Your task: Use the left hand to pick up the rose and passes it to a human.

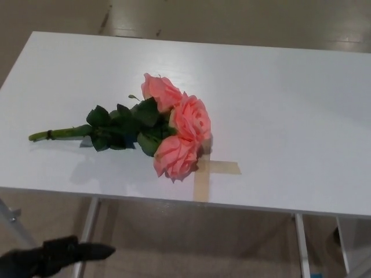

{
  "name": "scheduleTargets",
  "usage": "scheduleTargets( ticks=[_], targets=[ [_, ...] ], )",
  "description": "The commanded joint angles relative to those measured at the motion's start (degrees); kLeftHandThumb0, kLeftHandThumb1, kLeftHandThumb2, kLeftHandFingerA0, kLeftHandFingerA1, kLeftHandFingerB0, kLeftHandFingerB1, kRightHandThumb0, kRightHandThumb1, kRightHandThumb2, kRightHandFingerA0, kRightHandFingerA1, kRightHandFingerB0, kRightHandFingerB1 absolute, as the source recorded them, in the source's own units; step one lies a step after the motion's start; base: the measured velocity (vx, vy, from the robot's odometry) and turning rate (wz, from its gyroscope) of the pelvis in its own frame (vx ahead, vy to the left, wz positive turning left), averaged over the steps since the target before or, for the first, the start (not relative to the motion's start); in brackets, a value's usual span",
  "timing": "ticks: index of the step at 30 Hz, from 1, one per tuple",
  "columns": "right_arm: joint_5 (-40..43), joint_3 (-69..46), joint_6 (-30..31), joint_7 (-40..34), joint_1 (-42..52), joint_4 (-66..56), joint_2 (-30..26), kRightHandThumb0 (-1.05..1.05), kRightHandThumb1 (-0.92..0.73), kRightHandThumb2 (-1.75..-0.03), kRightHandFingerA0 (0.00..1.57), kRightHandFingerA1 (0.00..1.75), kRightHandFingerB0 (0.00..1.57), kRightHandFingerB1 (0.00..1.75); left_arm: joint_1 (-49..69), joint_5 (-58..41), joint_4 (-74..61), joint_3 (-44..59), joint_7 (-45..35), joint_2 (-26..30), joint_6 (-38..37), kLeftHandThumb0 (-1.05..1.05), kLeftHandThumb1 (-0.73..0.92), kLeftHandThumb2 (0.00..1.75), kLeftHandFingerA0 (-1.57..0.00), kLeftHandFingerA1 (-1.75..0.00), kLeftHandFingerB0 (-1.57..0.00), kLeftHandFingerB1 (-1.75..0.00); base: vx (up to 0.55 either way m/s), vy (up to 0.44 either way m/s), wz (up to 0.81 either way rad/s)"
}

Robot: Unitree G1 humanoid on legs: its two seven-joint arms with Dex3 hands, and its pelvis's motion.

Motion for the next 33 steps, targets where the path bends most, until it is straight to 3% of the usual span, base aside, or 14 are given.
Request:
scheduleTargets(
  ticks=[1, 6, 7, 12, 14, 15, 18, 19, 20, 21, 26, 31, 32, 33],
  targets=[
    [-0.2, 0.1, 0.2, 0.2, 1.2, 0.4, -1.0, -0.54, -0.63, -0.59, 0.59, 0.43, 0.45, 0.37, 0.1, -12.1, -14.1, 4.3, -1.0, 0.7, 2.8, -0.60, 0.39, 0.67, -0.10, -0.34, -0.26, -0.38, 0.00, 0.000, 0.00],
    [-0.2, 0.3, 0.3, 0.3, 0.7, 0.4, -0.7, -0.53, -0.63, -0.59, 0.59, 0.43, 0.45, 0.37, -8.6, -9.9, -14.2, 5.9, 1.5, 0.3, 5.7, -0.60, 0.39, 0.67, -0.08, -0.33, -0.22, -0.37, 0.00, 0.000, 0.00],
    [0.1, 0.1, 0.2, 0.5, 0.9, 0.4, -0.9, -0.53, -0.63, -0.60, 0.58, 0.43, 0.45, 0.37, -12.4, -10.1, -13.7, 5.7, 2.6, 0.0, 6.9, -0.30, 0.19, 0.80, -0.01, -0.49, -0.01, -0.45, 0.00, 0.000, 0.00],
    [0.2, -0.2, 0.4, 0.5, 0.8, 0.4, -0.8, -0.53, -0.63, -0.60, 0.58, 0.43, 0.46, 0.37, -23.6, -7.5, -10.4, 4.3, 6.4, -1.8, 11.9, -0.31, 0.20, 0.81, 0.00, -0.49, 0.00, -0.45, 0.00, 0.000, 0.00],
    [-0.2, 0.2, 0.2, 0.4, 0.9, 0.4, -0.7, -0.53, -0.63, -0.60, 0.59, 0.43, 0.47, 0.38, -28.7, -3.3, -6.4, 2.7, 8.3, -2.6, 12.7, -0.32, 0.19, 0.82, 0.00, -0.49, 0.00, -0.46, 0.00, 0.000, 0.00],
    [-0.2, 0.3, 0.2, 0.5, 1.1, 0.5, -0.8, -0.53, -0.64, -0.59, 0.60, 0.43, 0.47, 0.37, -30.7, -1.4, -4.4, 2.0, 9.1, -2.9, 13.0, -0.67, 0.41, 0.72, -0.07, -0.29, -0.12, -0.36, 0.00, 0.000, 0.00],
    [-0.4, 0.6, 0.2, 0.6, 1.3, 0.5, -0.9, -0.53, -0.63, -0.59, 0.60, 0.43, 0.47, 0.37, -36.1, 2.3, 1.0, -0.2, 10.5, -3.2, 14.4, -0.73, 0.42, 0.70, -0.07, -0.30, -0.06, -0.31, 0.00, 0.000, 0.00],
    [-0.4, 0.6, 0.2, 0.6, 1.3, 0.5, -1.0, -0.53, -0.63, -0.59, 0.60, 0.43, 0.47, 0.37, -36.5, 2.5, 1.4, -0.3, 10.5, -3.2, 14.4, -0.73, 0.42, 0.70, -0.07, -0.30, -0.06, -0.31, 0.00, 0.000, 0.00],
    [-0.5, 0.8, 0.1, 0.5, 1.5, 0.5, -0.9, -0.53, -0.64, -0.59, 0.60, 0.43, 0.47, 0.38, -37.9, 3.1, 3.5, -0.9, 10.8, -3.4, 14.6, -0.68, 0.47, 0.56, -0.10, -0.25, -0.14, -0.28, 0.00, 0.000, 0.00],
    [-0.5, 0.8, 0.5, 0.4, 1.3, 0.6, -0.7, -0.53, -0.64, -0.60, 0.61, 0.43, 0.47, 0.38, -42.9, 6.4, 10.5, -3.1, 11.2, -3.1, 14.2, -0.65, 0.41, 0.80, -0.05, -0.30, -0.05, -0.36, 0.00, 0.000, 0.00],
    [-0.2, 0.8, 0.3, 0.5, 1.3, 0.4, -0.8, -0.52, -0.64, -0.60, 0.61, 0.43, 0.48, 0.38, -49.6, 12.2, 19.9, -7.1, 13.6, -3.0, 14.2, -0.66, 0.42, 0.81, -0.06, -0.17, -0.07, -0.26, 0.00, 0.000, 0.00],
    [-0.1, 0.7, 0.1, 0.4, 1.5, 0.4, -0.9, -0.53, -0.63, -0.59, 0.62, 0.44, 0.48, 0.38, -56.7, 20.3, 30.2, -12.7, 18.0, -3.1, 15.3, -0.63, 0.36, 0.81, 0.00, -0.15, -0.01, -0.24, 0.00, 0.000, 0.00],
    [0.0, 0.7, 0.1, 0.5, 1.5, 0.4, -0.9, -0.53, -0.63, -0.60, 0.62, 0.44, 0.48, 0.38, -58.3, 22.2, 32.7, -14.2, 19.1, -3.1, 16.2, -0.76, 0.46, 0.60, 0.00, -0.17, -0.01, -0.23, 0.00, 0.000, 0.00],
    [0.1, 0.6, 0.1, 0.5, 1.5, 0.4, -1.0, -0.53, -0.63, -0.60, 0.62, 0.44, 0.48, 0.38, -59.4, 23.3, 34.9, -15.1, 19.8, -3.1, 15.8, -0.76, 0.44, 0.61, 0.00, -0.17, 0.00, -0.22, 0.00, 0.000, 0.00]
  ],
)
